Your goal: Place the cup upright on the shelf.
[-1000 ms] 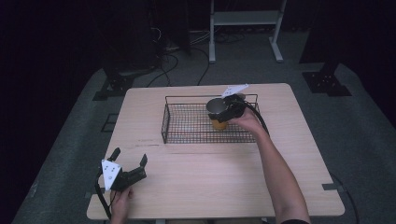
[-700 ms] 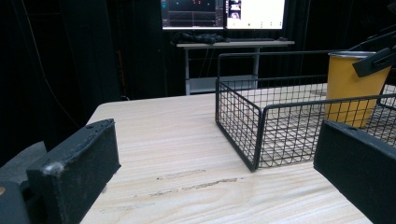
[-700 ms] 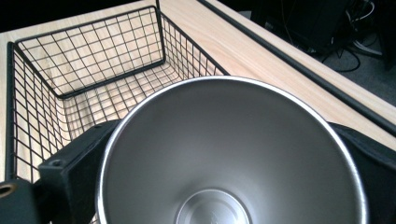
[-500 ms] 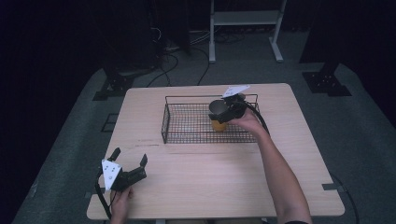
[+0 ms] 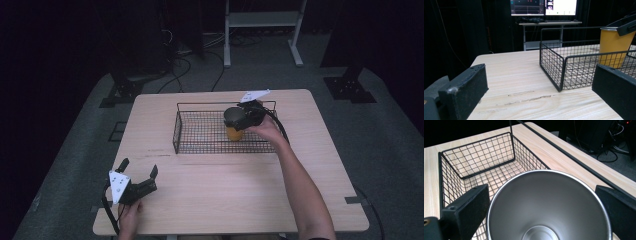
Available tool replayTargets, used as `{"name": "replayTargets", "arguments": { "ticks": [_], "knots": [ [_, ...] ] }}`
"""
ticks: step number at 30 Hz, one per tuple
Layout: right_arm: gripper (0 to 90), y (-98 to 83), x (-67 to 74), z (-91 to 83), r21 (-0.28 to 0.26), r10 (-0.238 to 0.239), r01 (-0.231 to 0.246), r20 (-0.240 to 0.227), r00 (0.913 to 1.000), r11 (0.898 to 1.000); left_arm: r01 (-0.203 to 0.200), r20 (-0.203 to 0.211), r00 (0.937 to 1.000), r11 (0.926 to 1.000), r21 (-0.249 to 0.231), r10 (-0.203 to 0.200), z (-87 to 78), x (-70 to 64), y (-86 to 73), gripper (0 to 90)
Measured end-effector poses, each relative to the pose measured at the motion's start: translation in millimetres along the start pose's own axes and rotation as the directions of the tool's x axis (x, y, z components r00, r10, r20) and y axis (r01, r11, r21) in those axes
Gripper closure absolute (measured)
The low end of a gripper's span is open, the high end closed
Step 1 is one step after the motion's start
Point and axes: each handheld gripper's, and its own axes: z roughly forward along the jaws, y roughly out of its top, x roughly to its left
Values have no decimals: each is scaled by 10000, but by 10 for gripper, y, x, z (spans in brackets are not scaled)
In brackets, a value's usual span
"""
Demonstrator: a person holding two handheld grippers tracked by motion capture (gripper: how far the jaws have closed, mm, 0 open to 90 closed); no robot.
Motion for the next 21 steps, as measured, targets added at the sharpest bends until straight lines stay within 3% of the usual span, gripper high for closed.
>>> {"name": "replayTargets", "arguments": {
  "ticks": [10,21],
  "knots": [
    [13,75,-18,-171,-750,235,-226,114,9997,9969,-3,9,10000,10000,-4,3,-5,-2,0,0],
    [13,103,30,-313,-900,171,-161,107,9998,9958,-28,54,10000,10000,-15,28,-8,-2,0,0]
  ]
}}
